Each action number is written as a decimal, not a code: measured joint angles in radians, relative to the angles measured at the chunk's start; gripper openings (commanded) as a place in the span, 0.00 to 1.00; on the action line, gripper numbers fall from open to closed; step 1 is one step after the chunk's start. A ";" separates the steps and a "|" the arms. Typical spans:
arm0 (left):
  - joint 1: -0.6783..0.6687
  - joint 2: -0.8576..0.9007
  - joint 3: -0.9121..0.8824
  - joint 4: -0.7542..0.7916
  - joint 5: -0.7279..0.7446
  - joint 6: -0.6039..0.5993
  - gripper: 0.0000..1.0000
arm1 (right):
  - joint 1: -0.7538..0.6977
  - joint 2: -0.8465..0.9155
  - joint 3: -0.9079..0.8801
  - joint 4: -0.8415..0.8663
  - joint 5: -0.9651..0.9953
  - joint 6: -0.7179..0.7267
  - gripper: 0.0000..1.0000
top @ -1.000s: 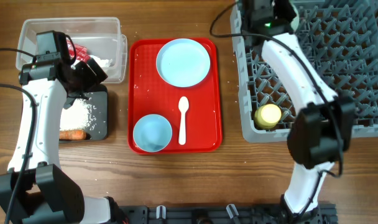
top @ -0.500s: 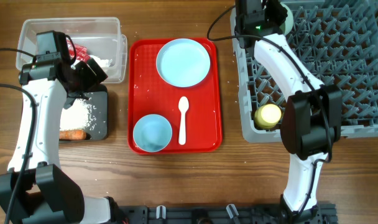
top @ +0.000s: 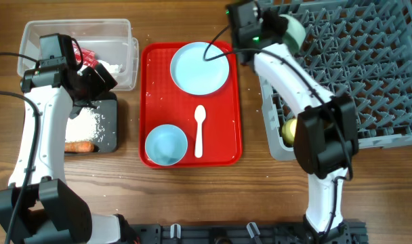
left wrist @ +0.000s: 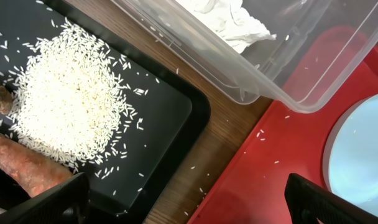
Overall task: Sort waste into correct bins and load items into the dishwasher rack
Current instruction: 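Grasp the green bowl with the right gripper and place it in the rack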
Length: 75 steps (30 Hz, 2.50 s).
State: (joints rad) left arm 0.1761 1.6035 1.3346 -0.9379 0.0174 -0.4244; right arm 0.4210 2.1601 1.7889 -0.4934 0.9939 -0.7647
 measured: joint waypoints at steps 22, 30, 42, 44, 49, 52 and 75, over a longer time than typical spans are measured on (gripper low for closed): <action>0.000 0.000 0.000 -0.001 0.006 0.000 1.00 | 0.080 -0.335 0.031 -0.397 -1.083 0.718 0.82; 0.000 0.000 0.000 -0.001 0.006 0.000 1.00 | 0.321 -0.207 -0.308 -0.269 -1.347 1.096 0.72; 0.000 0.000 0.000 -0.001 0.006 0.000 1.00 | 0.369 -0.110 -0.317 -0.260 -1.341 1.331 0.04; 0.000 0.000 0.000 -0.001 0.006 0.000 1.00 | 0.365 -0.110 -0.317 -0.260 -1.340 1.344 0.04; 0.000 0.000 0.000 -0.001 0.006 0.000 1.00 | 0.330 -0.129 -0.317 -0.296 -1.290 1.343 0.04; 0.000 0.000 0.000 -0.001 0.006 0.000 1.00 | 0.256 -0.248 -0.309 -0.385 -1.168 1.315 0.04; 0.000 0.000 0.000 -0.001 0.006 0.000 1.00 | 0.011 -0.470 -0.454 -0.447 0.220 0.875 0.04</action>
State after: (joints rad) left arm 0.1761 1.6035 1.3346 -0.9386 0.0238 -0.4244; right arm 0.4320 1.6897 1.3346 -0.9401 1.2140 0.1104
